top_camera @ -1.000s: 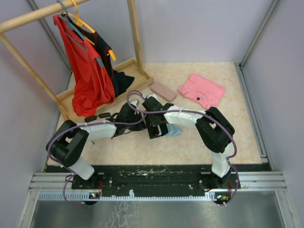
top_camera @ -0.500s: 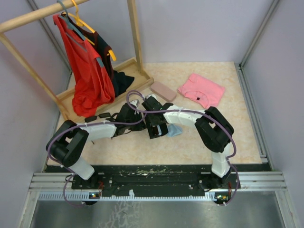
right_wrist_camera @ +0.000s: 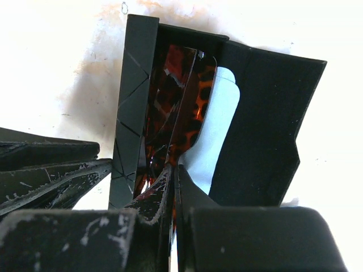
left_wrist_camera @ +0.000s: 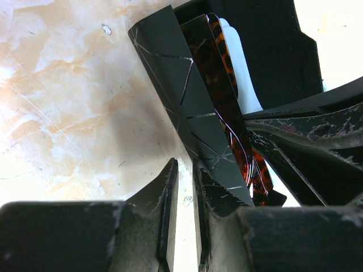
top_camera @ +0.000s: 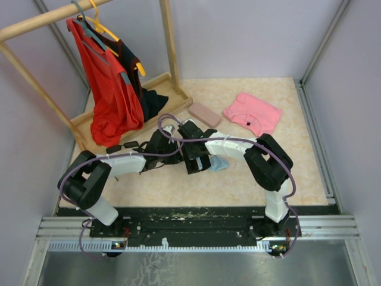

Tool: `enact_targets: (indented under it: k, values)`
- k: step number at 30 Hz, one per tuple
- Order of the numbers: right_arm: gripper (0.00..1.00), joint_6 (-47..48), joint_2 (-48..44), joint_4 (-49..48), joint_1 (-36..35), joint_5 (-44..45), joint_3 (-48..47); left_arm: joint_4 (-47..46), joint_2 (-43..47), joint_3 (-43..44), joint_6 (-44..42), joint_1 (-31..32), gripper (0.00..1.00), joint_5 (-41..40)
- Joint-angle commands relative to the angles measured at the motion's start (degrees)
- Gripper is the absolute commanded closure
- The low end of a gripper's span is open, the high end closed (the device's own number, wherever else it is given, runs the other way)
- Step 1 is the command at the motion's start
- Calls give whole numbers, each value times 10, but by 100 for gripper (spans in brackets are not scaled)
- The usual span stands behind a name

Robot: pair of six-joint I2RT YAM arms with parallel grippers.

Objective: Organize the sunglasses
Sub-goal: Adjust the sunglasses in the sunglasses case, then close the sunglasses case at the center of the board.

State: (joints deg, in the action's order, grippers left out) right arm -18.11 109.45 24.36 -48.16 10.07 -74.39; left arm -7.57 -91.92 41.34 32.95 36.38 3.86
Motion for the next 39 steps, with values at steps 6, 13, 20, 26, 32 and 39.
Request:
enact_targets:
  k: [6,13,20,26,32,39]
  values:
    - [100,-3,10,-21,-3,-22,-21,-8,7,15,-5,4,78,-1]
    - [100,1,-29,-14,-3,42,-25,-7,12,12,-7,4,78,-7]
    - [100,7,-75,2,-3,114,-14,-4,16,10,-8,4,78,-12]
    - [100,4,-111,6,20,137,24,-4,17,9,-9,4,78,-14]
    - [87,-2,-133,-4,78,103,65,-2,19,11,-12,3,78,-16]
    - [76,-12,-142,-52,139,-1,116,1,18,14,-13,3,78,-18]
